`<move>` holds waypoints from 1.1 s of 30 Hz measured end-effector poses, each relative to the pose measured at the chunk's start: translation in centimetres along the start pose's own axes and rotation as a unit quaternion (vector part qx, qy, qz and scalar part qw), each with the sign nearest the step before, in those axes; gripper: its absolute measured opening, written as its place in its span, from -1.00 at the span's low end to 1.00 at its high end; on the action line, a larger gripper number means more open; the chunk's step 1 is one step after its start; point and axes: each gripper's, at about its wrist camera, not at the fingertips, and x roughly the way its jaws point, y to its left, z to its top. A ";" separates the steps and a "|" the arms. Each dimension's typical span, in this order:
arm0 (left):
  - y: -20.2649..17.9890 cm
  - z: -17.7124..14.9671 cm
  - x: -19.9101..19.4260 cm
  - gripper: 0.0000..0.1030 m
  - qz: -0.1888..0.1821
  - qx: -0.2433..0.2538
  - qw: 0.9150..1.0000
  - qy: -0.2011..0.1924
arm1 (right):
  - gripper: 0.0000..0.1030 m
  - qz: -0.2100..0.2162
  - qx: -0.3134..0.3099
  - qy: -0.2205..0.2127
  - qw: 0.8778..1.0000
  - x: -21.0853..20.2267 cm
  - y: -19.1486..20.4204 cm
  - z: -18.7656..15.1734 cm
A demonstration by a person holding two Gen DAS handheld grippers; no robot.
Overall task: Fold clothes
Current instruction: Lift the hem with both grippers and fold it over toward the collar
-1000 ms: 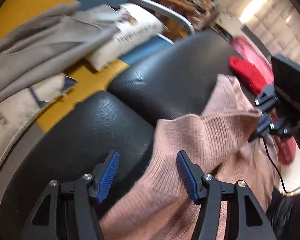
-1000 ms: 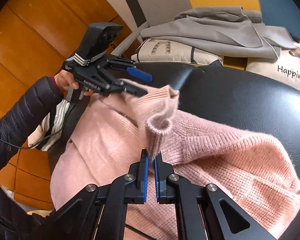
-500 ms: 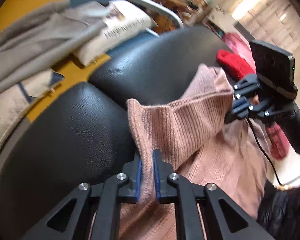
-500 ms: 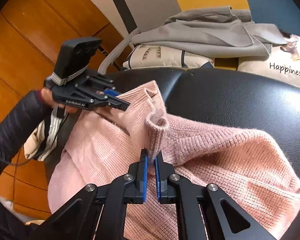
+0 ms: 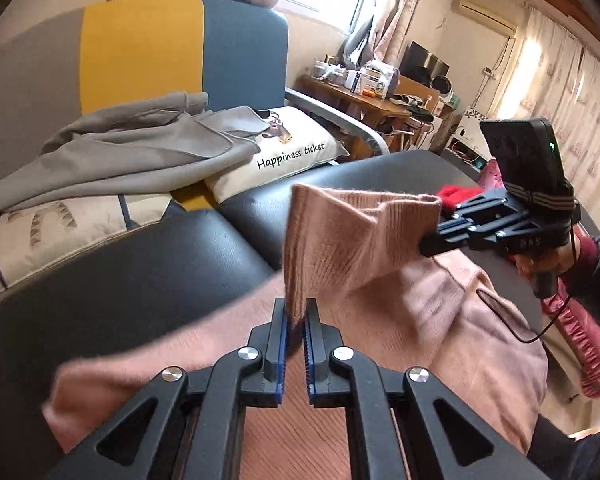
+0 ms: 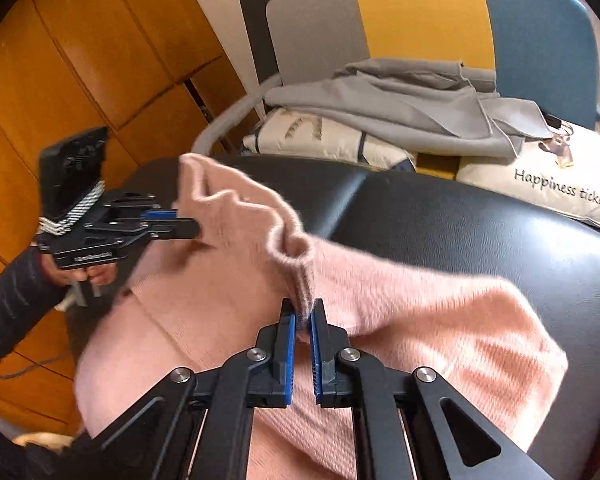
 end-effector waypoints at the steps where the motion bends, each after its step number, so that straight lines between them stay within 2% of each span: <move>1: -0.4 -0.9 -0.2 -0.85 0.004 -0.003 1.000 -0.002 | -0.85 -0.004 -0.001 0.004 1.000 0.1 0.1 -0.7; 3: -0.5 -2.4 -0.5 -0.80 0.002 -0.019 1.000 -0.002 | -0.83 -0.008 0.003 0.011 1.000 0.3 0.2 -1.9; 6: -0.1 -4.8 -1.1 -0.79 -0.005 -0.056 0.998 0.001 | -0.63 -0.002 0.020 0.016 1.000 0.0 0.2 -3.7; 8: 0.7 -6.4 -1.7 -0.79 -0.011 -0.097 0.995 0.000 | -0.06 0.000 0.032 0.015 0.999 -0.5 0.2 -5.0; 9: 1.4 -7.2 -2.1 -0.79 -0.017 -0.128 0.992 -0.003 | 0.02 0.005 0.043 0.011 0.999 -0.9 0.2 -5.5; 11: 2.6 -8.4 -2.8 -0.74 -0.035 -0.182 0.983 -0.016 | 0.04 0.022 0.074 -0.001 0.997 -1.4 0.0 -6.4; 12: 3.2 -8.9 -3.0 -0.65 -0.053 -0.216 0.975 -0.025 | 0.04 0.034 0.095 -0.011 0.995 -1.7 -0.3 -6.8; 14: 4.5 -9.9 -3.5 -0.60 -0.089 -0.283 0.954 -0.041 | 0.04 0.062 0.148 -0.039 0.986 -1.8 -1.2 -7.2; 15: 4.6 -9.9 -3.2 -0.55 -0.095 -0.298 0.949 -0.040 | 0.04 0.076 0.174 -0.053 0.980 -1.8 -1.7 -7.4; 19: 3.9 -8.7 -1.0 -0.30 -0.098 -0.319 0.942 -0.023 | 0.04 0.130 0.288 -0.086 0.945 0.2 -4.2 -7.9; 21: 3.6 -8.0 0.1 -0.18 -0.100 -0.330 0.939 -0.014 | 0.04 0.141 0.323 -0.080 0.932 1.7 -4.8 -8.0; 22: 3.4 -7.7 0.7 -0.18 -0.100 -0.336 0.937 -0.010 | -0.07 0.139 0.329 -0.078 0.931 2.2 -4.9 -8.0; 25: 2.8 -6.8 2.3 -0.23 -0.102 -0.351 0.931 0.003 | -0.89 0.118 0.326 -0.075 0.935 2.8 -4.5 -7.6; 26: 2.7 -6.5 2.9 -0.39 -0.103 -0.357 0.928 0.008 | -0.89 0.108 0.313 -0.073 0.941 2.7 -4.1 -7.2; 27: 2.3 -6.0 3.0 -0.70 -0.097 -0.349 0.932 0.004 | -0.89 0.095 0.296 -0.070 0.948 2.6 -3.5 -6.7; 28: 1.9 -5.5 3.0 -0.77 -0.087 -0.335 0.938 -0.003 | -0.89 0.089 0.280 -0.073 0.953 2.2 -3.0 -6.2; 30: 1.1 -4.6 2.4 -0.84 -0.072 -0.309 0.948 -0.023 | -0.89 0.076 0.254 -0.085 0.960 1.1 -2.2 -5.4; 33: 0.8 -4.0 2.3 -0.84 -0.025 -0.285 0.958 -0.023 | -0.89 0.006 0.229 -0.066 0.971 1.3 -2.2 -5.4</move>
